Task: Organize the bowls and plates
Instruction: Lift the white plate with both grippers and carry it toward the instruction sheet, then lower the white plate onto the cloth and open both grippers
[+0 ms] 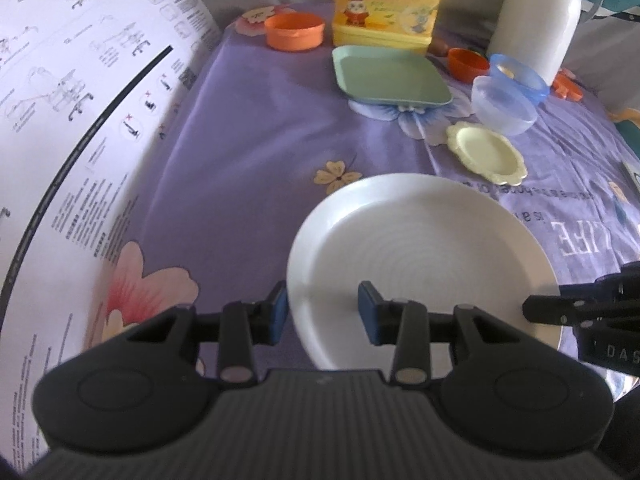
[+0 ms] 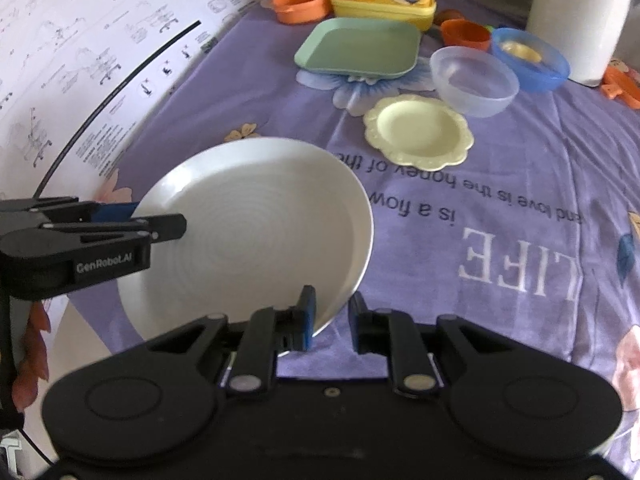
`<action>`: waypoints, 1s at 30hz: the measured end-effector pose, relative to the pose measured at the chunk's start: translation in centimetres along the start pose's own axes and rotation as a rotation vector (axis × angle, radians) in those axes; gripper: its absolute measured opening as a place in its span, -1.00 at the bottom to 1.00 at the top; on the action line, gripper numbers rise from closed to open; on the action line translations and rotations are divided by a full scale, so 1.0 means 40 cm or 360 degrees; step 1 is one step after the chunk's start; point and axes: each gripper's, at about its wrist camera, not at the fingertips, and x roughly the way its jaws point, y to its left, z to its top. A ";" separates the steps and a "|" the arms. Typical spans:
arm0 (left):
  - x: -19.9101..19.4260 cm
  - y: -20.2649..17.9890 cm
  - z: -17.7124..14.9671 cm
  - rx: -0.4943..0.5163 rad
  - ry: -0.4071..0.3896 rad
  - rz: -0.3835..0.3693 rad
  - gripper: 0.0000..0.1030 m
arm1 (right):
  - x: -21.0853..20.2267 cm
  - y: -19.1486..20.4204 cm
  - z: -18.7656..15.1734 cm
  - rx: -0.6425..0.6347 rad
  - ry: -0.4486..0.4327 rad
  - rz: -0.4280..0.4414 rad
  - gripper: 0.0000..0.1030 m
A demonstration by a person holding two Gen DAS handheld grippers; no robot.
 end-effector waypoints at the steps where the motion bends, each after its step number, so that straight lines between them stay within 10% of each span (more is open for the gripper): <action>1: 0.005 0.002 -0.001 -0.0003 0.0007 -0.0002 -0.28 | 0.005 0.001 -0.001 -0.0003 0.0008 0.0001 -0.65; 6: 0.023 -0.010 -0.008 0.0045 0.0017 0.0028 -0.23 | 0.019 -0.007 -0.005 0.0014 0.0028 0.0020 -0.32; 10: 0.016 -0.021 -0.006 0.0086 -0.0036 0.0141 0.79 | 0.010 -0.017 -0.004 0.0022 -0.0020 -0.0001 0.77; 30: -0.007 -0.002 0.039 -0.0041 -0.0053 0.0117 1.00 | -0.041 -0.098 0.006 0.0206 -0.0128 0.0005 1.00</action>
